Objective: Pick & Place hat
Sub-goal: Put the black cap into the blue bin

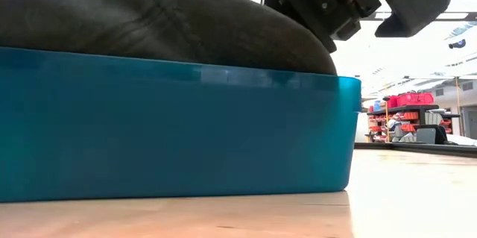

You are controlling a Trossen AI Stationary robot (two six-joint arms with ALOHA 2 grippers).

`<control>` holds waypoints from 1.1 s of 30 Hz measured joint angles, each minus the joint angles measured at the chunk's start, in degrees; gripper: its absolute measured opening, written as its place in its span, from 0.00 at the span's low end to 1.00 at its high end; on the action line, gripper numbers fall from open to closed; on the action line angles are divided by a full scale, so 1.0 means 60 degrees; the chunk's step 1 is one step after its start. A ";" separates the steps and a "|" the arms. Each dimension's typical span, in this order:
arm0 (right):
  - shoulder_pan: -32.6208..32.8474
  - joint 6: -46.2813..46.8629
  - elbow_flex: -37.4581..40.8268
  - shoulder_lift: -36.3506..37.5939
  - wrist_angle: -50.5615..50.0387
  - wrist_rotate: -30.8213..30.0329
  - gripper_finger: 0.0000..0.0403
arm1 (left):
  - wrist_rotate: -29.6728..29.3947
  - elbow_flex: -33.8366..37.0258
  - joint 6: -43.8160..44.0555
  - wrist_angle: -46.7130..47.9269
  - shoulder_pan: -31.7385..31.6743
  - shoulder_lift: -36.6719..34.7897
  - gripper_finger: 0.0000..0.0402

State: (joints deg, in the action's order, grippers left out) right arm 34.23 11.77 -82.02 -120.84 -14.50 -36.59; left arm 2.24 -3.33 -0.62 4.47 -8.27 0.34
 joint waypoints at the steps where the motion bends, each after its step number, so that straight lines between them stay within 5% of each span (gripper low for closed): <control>1: -0.0034 0.0085 0.0000 0.0000 -0.0070 0.0116 0.03 | 0.0000 0.0000 -0.0003 -0.0003 -0.0003 0.0003 0.14; 12: 0.0001 0.0103 0.0017 0.0011 -0.0102 0.0508 0.10 | 0.0000 0.0000 -0.0003 0.0000 -0.0002 0.0000 0.14; 26: 0.0092 0.0171 0.0073 0.1411 -0.0038 0.1323 0.48 | 0.0000 0.0000 -0.0003 0.0000 0.0000 0.0000 0.14; 33: 0.0067 -0.0760 0.0066 0.1382 0.2433 0.1619 0.51 | -0.0004 0.0000 0.0000 0.0000 0.0000 0.0004 0.14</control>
State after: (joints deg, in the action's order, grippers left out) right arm 34.64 7.21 -81.62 -112.54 0.10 -26.87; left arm 2.22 -3.33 -0.62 4.47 -8.27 0.36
